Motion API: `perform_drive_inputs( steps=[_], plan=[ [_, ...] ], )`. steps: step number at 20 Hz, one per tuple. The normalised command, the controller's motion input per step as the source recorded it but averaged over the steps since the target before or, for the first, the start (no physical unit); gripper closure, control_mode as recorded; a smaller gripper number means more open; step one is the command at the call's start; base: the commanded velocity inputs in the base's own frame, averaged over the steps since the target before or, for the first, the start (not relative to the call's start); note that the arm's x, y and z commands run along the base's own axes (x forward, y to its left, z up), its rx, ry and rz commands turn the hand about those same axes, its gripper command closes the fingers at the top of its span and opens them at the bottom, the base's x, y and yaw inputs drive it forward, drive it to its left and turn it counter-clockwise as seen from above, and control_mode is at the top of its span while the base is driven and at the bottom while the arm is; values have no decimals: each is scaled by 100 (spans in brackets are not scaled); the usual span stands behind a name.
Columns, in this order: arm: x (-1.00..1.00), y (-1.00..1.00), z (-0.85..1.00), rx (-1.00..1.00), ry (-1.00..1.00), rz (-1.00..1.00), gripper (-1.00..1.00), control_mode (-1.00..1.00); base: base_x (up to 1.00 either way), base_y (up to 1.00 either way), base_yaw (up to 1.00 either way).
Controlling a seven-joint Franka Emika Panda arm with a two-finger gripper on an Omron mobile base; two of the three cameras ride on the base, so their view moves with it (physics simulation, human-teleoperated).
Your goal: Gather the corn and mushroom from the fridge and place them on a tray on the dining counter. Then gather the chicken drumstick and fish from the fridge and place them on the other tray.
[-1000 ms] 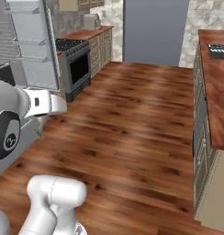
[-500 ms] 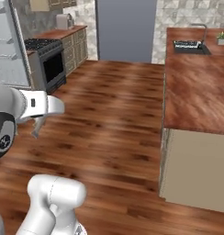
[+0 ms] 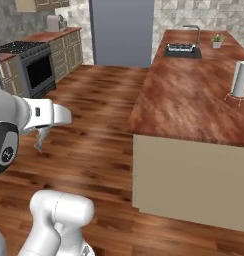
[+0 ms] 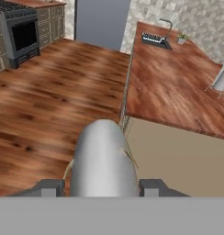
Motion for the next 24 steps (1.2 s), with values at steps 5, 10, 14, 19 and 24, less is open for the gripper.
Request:
perform_drive_inputs(
  steps=[5, 10, 14, 19, 24],
  plan=[
    [0, 0, 0, 0, 0, 0, 100, 100, 0, -100, -2],
    [0, 0, 0, 0, 0, 0, 100, 100, 0, -100, -2],
    [0, 0, 0, 0, 0, 0, 100, 100, 0, -100, 0],
    [0, 0, 0, 0, 0, 0, 100, 100, 0, -100, 0],
    [0, 0, 0, 0, 0, 0, 100, 100, 2, -100, 0]
  ],
)
